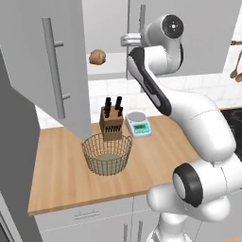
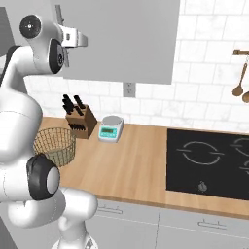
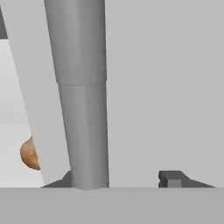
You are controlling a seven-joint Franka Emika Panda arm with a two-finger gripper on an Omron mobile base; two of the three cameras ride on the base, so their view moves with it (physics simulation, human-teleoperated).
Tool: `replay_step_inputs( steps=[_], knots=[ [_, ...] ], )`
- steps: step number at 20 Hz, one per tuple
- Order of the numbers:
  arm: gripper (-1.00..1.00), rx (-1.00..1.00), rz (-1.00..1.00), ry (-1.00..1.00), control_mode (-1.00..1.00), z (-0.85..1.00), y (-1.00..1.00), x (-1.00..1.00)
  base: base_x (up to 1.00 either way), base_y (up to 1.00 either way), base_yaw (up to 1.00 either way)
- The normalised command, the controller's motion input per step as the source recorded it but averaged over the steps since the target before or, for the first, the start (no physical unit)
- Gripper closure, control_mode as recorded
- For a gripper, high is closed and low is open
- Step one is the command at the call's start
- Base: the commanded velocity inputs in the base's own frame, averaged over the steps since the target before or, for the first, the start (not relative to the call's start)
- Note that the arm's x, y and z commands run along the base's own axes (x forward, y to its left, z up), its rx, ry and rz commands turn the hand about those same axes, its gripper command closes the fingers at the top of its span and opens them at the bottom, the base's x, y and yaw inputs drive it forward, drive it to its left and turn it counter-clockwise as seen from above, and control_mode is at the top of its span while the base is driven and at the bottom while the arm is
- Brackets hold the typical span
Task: Open the cabinet, pick up the bread from the cabinet and place it in the basket. Then move the basket to the dining counter.
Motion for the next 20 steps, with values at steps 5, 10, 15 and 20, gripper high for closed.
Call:
replay_step_inputs(
  steps=[5, 10, 15, 20],
  knots=[
    [1.0, 0.02, 0.07, 0.0, -1.0, -0.28, -1.0, 0.05, 0.0, 0.0, 0.0],
    [1.0, 0.0, 0.13, -0.18, -1.0, 0.0, -1.0, -0.72, 0.0, 0.0, 0.0],
    [1.0, 0.0, 0.02, -0.25, -1.0, 0.0, -1.0, -0.87, 0.0, 0.0, 0.0],
    [1.0, -0.01, 0.0, -0.13, -1.0, 0.0, -1.0, -0.74, 0.0, 0.0, 0.0]
  ],
)
